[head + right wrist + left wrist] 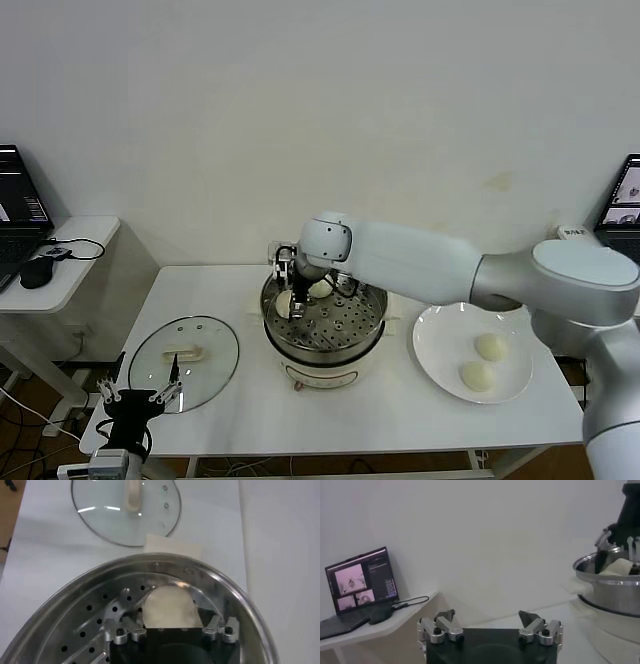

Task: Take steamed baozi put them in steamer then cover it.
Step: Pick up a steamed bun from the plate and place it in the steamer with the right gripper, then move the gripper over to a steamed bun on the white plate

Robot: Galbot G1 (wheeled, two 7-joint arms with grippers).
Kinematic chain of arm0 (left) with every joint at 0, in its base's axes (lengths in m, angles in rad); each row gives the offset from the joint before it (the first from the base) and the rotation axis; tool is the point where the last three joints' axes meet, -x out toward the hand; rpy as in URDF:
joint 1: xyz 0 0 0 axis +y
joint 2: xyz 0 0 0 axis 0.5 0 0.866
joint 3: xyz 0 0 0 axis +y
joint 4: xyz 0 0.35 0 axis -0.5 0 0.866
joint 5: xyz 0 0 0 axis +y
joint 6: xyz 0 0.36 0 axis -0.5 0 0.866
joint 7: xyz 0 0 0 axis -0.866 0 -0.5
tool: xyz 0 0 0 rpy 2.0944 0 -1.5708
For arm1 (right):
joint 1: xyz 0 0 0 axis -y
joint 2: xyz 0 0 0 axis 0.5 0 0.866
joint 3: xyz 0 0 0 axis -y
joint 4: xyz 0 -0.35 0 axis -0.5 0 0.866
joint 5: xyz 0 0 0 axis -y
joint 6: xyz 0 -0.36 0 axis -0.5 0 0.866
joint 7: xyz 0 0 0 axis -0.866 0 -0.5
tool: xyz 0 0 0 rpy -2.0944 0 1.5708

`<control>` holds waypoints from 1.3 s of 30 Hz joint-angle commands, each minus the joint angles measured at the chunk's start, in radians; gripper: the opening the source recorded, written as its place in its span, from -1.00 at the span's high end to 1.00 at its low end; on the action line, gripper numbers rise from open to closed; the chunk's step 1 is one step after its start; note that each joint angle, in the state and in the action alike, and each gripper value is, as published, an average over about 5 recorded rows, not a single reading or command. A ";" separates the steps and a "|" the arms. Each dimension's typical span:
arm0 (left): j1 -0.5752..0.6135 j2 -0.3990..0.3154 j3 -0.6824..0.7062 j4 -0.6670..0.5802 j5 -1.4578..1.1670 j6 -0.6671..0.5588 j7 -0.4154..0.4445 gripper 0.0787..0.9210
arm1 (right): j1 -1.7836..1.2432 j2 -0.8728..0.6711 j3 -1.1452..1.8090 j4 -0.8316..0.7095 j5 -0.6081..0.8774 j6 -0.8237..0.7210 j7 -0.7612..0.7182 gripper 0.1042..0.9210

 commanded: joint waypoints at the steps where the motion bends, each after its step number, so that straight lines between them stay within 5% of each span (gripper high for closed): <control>1: -0.002 0.003 0.000 -0.003 -0.003 0.003 0.002 -0.77 | 0.153 -0.175 -0.033 0.150 -0.032 0.060 -0.157 -0.76; 11: 0.001 0.011 0.010 -0.009 -0.003 0.003 0.006 -0.77 | 0.284 -0.651 -0.125 0.418 -0.219 0.275 -0.349 -0.76; 19: 0.011 0.018 0.014 -0.010 0.003 0.002 0.005 -0.77 | 0.184 -0.915 -0.123 0.516 -0.420 0.347 -0.351 -0.76; 28: 0.016 0.010 0.019 -0.002 0.012 0.004 0.006 -0.77 | -0.201 -1.003 0.101 0.479 -0.590 0.366 -0.293 -0.76; 39: 0.025 -0.002 0.015 0.008 0.029 0.010 0.006 -0.77 | -0.616 -0.907 0.426 0.337 -0.675 0.376 -0.265 -0.76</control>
